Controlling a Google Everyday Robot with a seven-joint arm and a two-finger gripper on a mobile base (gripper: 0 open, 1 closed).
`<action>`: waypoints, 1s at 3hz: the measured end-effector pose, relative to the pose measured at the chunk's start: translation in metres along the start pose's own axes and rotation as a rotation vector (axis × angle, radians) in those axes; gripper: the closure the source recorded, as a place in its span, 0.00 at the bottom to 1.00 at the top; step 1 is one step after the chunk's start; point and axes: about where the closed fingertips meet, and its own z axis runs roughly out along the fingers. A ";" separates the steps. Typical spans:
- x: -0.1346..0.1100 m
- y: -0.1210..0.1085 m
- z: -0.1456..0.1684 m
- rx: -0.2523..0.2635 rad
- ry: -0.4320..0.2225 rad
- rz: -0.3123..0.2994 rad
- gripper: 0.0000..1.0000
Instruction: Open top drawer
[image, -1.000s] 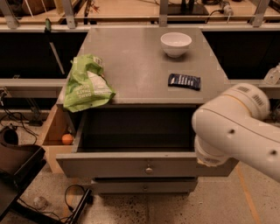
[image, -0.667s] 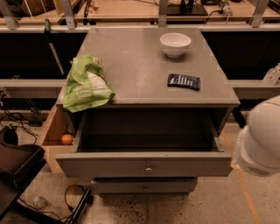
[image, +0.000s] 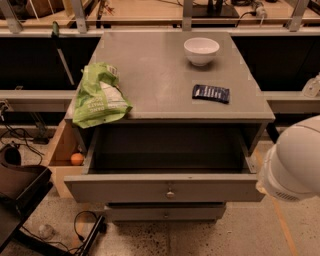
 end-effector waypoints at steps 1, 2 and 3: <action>-0.040 -0.013 0.022 -0.003 -0.121 -0.029 0.36; -0.090 -0.026 0.041 -0.010 -0.245 -0.098 0.32; -0.117 -0.027 0.053 -0.034 -0.299 -0.142 0.55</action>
Offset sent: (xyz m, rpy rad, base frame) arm 0.1134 0.1211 -0.0386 0.2774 -0.0879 0.3297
